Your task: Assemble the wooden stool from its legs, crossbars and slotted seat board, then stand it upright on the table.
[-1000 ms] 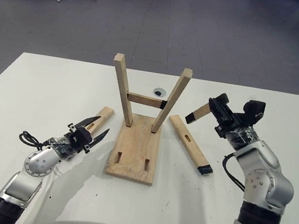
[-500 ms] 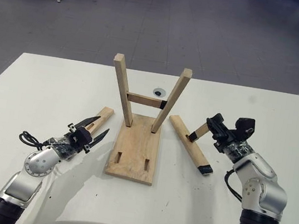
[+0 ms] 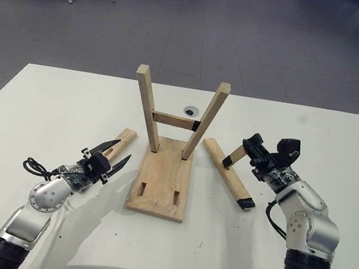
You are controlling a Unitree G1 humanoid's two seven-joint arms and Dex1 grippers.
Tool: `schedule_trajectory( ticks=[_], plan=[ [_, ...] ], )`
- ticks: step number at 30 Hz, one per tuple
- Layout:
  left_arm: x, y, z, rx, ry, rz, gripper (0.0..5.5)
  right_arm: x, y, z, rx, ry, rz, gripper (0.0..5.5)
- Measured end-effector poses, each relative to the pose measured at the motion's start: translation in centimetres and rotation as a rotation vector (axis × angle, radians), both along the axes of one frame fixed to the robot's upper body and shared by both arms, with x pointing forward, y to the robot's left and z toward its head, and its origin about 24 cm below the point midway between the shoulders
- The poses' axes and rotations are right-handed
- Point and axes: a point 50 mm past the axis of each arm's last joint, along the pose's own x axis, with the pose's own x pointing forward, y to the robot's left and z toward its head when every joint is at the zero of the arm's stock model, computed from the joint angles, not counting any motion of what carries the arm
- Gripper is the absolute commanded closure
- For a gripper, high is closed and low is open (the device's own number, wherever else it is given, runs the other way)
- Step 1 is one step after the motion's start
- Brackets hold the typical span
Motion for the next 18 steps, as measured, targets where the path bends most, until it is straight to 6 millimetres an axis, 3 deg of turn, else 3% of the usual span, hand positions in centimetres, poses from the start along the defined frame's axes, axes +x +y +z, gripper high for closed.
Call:
schedule_trajectory(
  ticks=[7, 11, 18],
  plan=[
    [0.0, 0.0, 0.0, 0.000, 0.000, 0.001, 3.04, 0.6, -0.2, -0.5, -0.012, 0.008, -0.008, 5.09],
    [0.0, 0.0, 0.0, 0.000, 0.001, 0.000, 3.04, 0.6, 0.5, -0.4, -0.118, 0.007, 0.010, 5.09],
    [-0.3, -0.1, -0.3, -0.003, 0.012, 0.000, 3.04, -1.6, 0.0, 0.9, -0.297, 0.086, -0.042, 5.09]
  ],
)
